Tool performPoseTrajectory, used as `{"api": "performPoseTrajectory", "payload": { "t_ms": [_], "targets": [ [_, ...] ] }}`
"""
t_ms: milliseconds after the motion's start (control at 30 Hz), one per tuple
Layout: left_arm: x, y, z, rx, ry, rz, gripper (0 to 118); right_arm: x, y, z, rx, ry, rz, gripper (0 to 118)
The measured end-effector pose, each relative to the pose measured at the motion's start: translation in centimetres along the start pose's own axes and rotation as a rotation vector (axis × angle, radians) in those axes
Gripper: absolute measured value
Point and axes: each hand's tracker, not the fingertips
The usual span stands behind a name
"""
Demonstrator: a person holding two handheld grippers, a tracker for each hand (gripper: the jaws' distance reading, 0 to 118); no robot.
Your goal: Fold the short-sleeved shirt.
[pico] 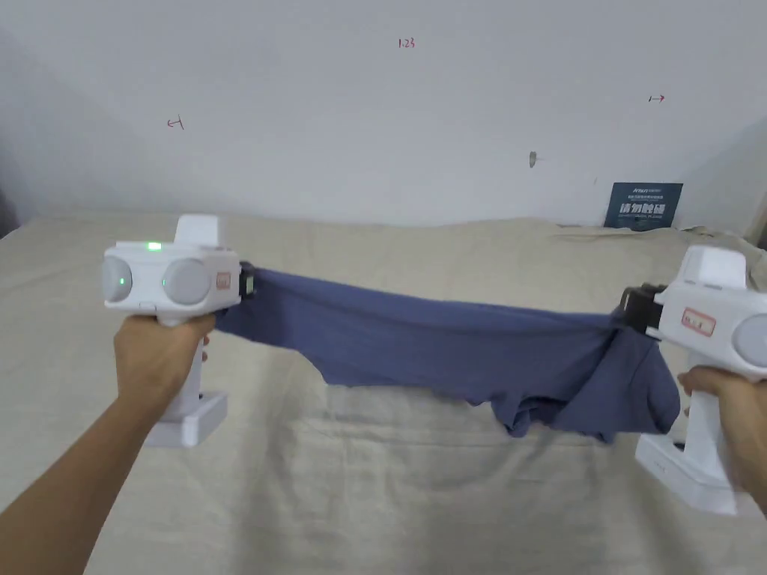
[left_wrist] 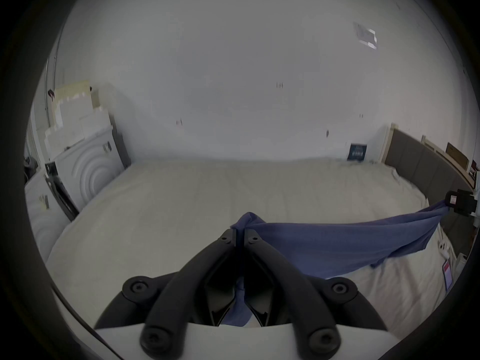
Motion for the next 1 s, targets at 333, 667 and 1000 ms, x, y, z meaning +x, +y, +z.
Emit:
{"api": "performPoseTrajectory", "payload": {
  "t_ms": [333,667,1000],
  "targets": [
    [-2.5,-15.5,3.1,-0.167,-0.029,0.022,1,2.0,-12.5,5.3,-0.122,0.023,-0.09,2],
    [-4.5,-24.7,9.1,-0.234,-0.044,0.062,1,1.7,-20.9,13.0,-0.207,0.015,-0.106,2],
    [-6.8,-30.5,14.4,-0.303,-0.039,0.099,1,0.9,-25.5,17.8,-0.312,-0.027,-0.066,2]
  ]
}}
